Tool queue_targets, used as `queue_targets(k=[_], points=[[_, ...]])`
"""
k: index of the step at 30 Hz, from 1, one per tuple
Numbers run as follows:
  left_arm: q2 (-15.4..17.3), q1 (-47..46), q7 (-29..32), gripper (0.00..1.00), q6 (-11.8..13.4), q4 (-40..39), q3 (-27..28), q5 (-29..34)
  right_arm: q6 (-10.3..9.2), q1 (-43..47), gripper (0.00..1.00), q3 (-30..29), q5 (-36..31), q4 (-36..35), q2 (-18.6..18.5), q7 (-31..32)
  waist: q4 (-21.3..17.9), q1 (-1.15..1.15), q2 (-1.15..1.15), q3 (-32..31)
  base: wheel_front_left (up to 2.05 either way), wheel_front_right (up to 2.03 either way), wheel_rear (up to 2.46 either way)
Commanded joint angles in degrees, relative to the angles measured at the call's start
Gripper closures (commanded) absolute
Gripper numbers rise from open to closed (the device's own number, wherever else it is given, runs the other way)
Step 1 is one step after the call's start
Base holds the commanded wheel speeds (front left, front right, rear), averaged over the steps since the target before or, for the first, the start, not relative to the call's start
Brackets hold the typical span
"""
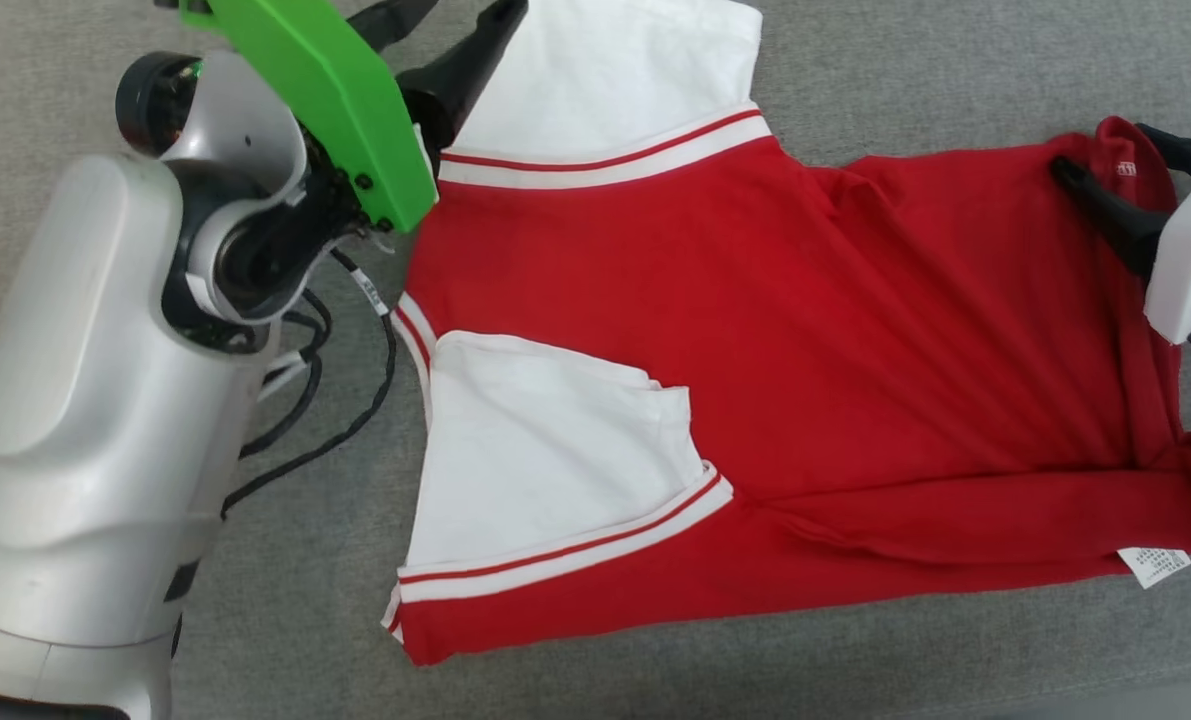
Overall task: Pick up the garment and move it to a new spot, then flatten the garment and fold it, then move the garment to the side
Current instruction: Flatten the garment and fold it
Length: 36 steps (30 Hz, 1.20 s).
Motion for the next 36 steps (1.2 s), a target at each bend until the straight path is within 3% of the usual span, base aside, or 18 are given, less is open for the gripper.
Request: queue_targets(k=[1, 10, 21, 29, 30, 31, 32, 33, 36], points=[[-0.15, -1.61, 1.37, 0.00, 0.18, 1.43, 0.21, -1.24, -0.10, 0.72, 0.00, 2.47, 0.49, 2.15, 0.92, 0.53, -2.32, -0.01, 0.00, 0.46, 0.00, 0.00, 0.00], [1.41, -7.82, 8.02, 0.00, 1.06, 8.48, -1.84, -0.16, -0.10, -4.70, 0.00, 9.05, 3.55, 5.35, 2.07, -1.82, -5.89, -0.01, 0.00, 1.17, 0.00, 0.00, 0.00], [4.80, -10.00, 7.13, 0.00, 0.15, 15.30, -5.55, 5.74, -0.18, -9.89, 0.00, 15.85, 6.93, 7.25, 2.20, -3.79, -7.52, -0.01, 0.00, 3.65, 0.00, 0.00, 0.00], [2.59, -10.13, 6.59, 0.00, -1.35, 18.37, -5.10, 3.13, -0.16, -12.04, 0.00, 19.36, 9.37, 7.43, 1.18, -4.80, -7.37, -0.01, 0.00, 3.29, 0.00, 0.00, 0.00], [1.97, -9.82, 6.68, 0.40, -1.90, 18.57, -5.25, 2.61, -0.15, -12.11, 0.12, 20.08, 9.94, 7.16, 1.12, -4.59, -7.28, -0.01, 0.00, 3.16, 0.00, 0.00, 0.00], [1.56, -9.52, 6.76, 0.82, -2.31, 18.72, -5.29, 2.30, -0.11, -12.13, 0.55, 20.67, 10.41, 6.95, 0.98, -4.46, -7.22, -0.01, 0.00, 3.02, 0.00, 0.00, 0.00], [1.05, -9.12, 7.05, 1.00, -2.84, 18.86, -5.30, 1.50, -0.09, -12.11, 0.76, 21.34, 11.11, 6.65, 0.70, -4.31, -7.11, -0.01, 0.00, 2.82, 0.00, 0.00, 0.00], [0.83, -8.91, 7.25, 1.00, -3.16, 18.96, -5.26, 0.92, -0.09, -12.13, 1.00, 21.69, 11.57, 6.54, 0.38, -4.36, -7.02, -0.01, 0.00, 2.64, 0.00, 0.00, 0.00], [0.42, -8.81, 6.41, 1.00, -4.14, 18.83, -4.66, -0.54, -0.08, -12.58, 1.00, 22.52, 12.47, 6.61, -1.10, -5.43, -6.62, -0.01, 0.00, 1.80, 0.00, 0.00, 0.00]])
